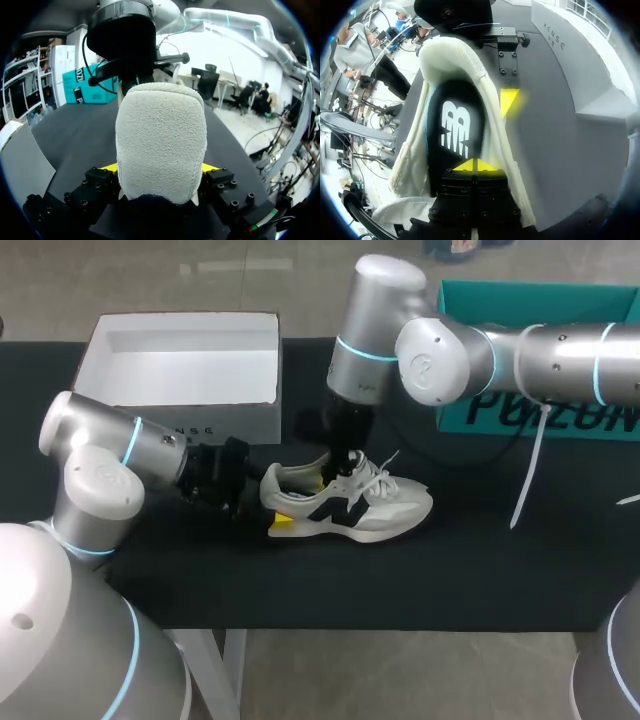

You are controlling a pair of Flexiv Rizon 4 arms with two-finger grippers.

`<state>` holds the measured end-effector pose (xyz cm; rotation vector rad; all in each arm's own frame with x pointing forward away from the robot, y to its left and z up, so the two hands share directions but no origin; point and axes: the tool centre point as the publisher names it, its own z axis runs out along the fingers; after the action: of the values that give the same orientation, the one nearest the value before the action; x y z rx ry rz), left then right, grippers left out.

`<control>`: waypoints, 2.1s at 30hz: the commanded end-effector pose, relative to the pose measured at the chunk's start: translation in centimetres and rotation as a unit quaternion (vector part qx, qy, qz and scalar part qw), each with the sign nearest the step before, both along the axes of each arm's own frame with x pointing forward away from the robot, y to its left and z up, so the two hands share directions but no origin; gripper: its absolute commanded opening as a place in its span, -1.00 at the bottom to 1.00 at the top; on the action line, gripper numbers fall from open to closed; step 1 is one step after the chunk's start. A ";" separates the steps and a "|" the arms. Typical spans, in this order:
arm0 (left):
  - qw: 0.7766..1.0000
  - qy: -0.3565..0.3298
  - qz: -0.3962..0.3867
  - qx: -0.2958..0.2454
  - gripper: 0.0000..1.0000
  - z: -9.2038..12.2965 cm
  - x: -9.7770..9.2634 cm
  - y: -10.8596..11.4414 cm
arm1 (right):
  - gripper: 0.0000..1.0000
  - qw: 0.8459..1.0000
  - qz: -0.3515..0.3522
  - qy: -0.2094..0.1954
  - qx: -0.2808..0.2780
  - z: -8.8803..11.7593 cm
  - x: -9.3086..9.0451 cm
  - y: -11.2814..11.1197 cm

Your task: Take the shoe out of the shoebox, open the shoe tongue, remove and reinsert the insole, then place the shoe into the shoebox

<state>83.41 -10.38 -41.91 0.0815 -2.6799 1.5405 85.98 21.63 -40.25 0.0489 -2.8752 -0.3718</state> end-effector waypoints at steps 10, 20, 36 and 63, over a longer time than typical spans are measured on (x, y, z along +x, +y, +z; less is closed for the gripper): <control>1.000 0.000 0.000 0.001 -1.00 0.0 -0.1 0.0 | -1.00 0.998 -0.026 -0.053 0.008 3.3 0.4 -2.9; 1.000 0.000 0.000 0.001 -1.00 0.0 -0.1 0.0 | -1.00 0.998 0.014 -0.064 -0.006 1.7 0.6 -0.5; 1.000 0.000 0.000 0.001 -1.00 0.0 -0.1 0.0 | -1.00 0.992 -0.011 -0.108 -0.061 -0.3 0.7 -0.6; 1.000 0.000 0.000 0.001 -1.00 0.0 -0.1 0.0 | -0.15 0.997 0.021 -0.030 -0.065 -4.2 -1.5 1.0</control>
<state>83.30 -10.19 -42.17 0.0823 -2.6804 1.5378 84.95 21.46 -41.70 0.0985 -2.9741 -0.1975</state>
